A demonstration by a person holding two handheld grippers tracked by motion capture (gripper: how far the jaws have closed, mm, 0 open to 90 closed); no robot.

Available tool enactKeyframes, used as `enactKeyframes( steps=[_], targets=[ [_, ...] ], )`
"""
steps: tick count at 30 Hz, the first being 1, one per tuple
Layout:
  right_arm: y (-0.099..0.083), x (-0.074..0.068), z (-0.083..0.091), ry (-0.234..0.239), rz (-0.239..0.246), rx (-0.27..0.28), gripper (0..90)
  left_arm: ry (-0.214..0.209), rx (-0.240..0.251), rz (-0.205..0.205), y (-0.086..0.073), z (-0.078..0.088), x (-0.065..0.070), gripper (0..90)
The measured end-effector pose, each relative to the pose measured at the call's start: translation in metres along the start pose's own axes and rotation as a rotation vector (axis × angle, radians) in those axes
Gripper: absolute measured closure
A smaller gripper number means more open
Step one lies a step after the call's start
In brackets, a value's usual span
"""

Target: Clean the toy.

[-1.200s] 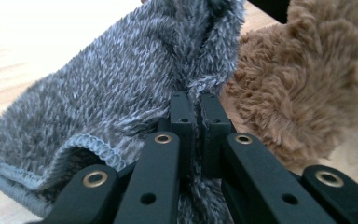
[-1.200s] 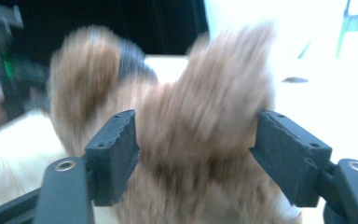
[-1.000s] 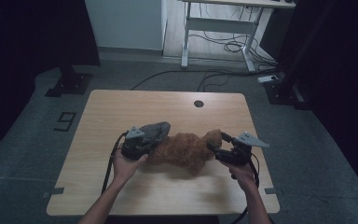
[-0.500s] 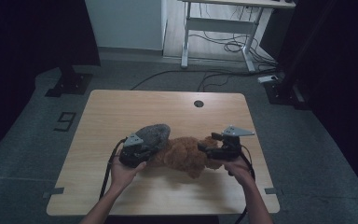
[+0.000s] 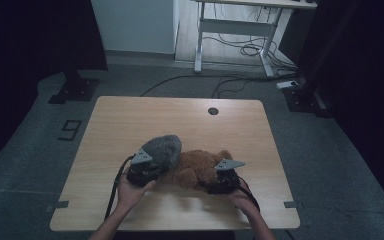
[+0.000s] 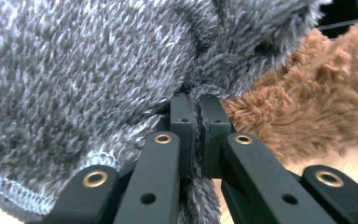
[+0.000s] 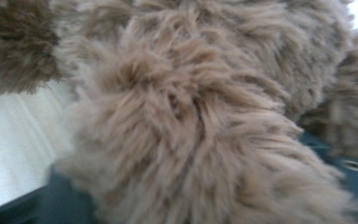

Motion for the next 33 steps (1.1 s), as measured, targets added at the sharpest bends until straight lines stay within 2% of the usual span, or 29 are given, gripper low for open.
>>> enactKeyframes(
  steps=[1,5,8,12,16,18,21,22,24,25,27,29,33],
  targets=[
    [0.001,0.001,0.000,-0.023,0.009,0.006,39.3,0.000,0.000,0.000,0.000,0.000,0.000,85.7],
    [0.008,0.011,-0.007,-0.123,0.030,0.038,42.4,0.050,0.000,-0.001,0.006,-0.010,-0.007,85.8],
    [0.015,0.024,-0.015,-0.168,0.020,0.058,42.3,0.055,0.010,0.031,0.016,-0.020,-0.015,85.7],
    [0.022,0.040,-0.021,-0.165,-0.009,0.088,37.8,0.067,0.026,0.060,0.028,-0.031,-0.025,85.7],
    [0.021,0.048,-0.021,-0.158,-0.029,0.106,29.7,0.074,0.018,0.053,0.031,-0.034,-0.024,85.5],
    [0.017,0.050,-0.020,-0.139,-0.051,0.106,23.9,0.055,0.015,0.055,0.030,-0.031,-0.022,85.3],
    [0.007,0.053,-0.017,-0.091,-0.112,0.092,20.4,0.033,0.033,0.055,0.028,-0.022,-0.016,84.9],
    [0.005,0.052,-0.014,-0.077,-0.111,0.096,21.9,0.033,0.043,0.050,0.029,-0.018,-0.014,84.8],
    [0.001,0.053,-0.007,-0.054,-0.117,0.117,29.6,0.029,0.070,0.036,0.035,-0.013,-0.008,84.9],
    [0.000,0.052,-0.005,-0.037,-0.124,0.125,33.9,0.029,0.080,0.023,0.040,-0.011,-0.003,85.0],
    [-0.001,0.052,-0.003,-0.036,-0.117,0.133,39.4,0.028,0.090,-0.017,0.052,-0.012,0.009,85.2],
    [0.000,0.051,-0.003,-0.039,-0.106,0.132,43.0,0.033,0.093,-0.071,0.066,-0.016,0.024,85.4],
    [-0.001,0.050,-0.004,-0.055,-0.092,0.132,45.5,-0.031,0.084,-0.115,0.090,-0.042,0.056,85.7]
  ],
)
Point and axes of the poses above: each handheld gripper's, and its own axes: z roughly backward along the jaws, y roughly out of its top, x roughly to its right, the point moved 8 cm from there along -z, roughly forward along the jaws, and after that the axes turned 8 degrees about -x, right-handed, at the moved point
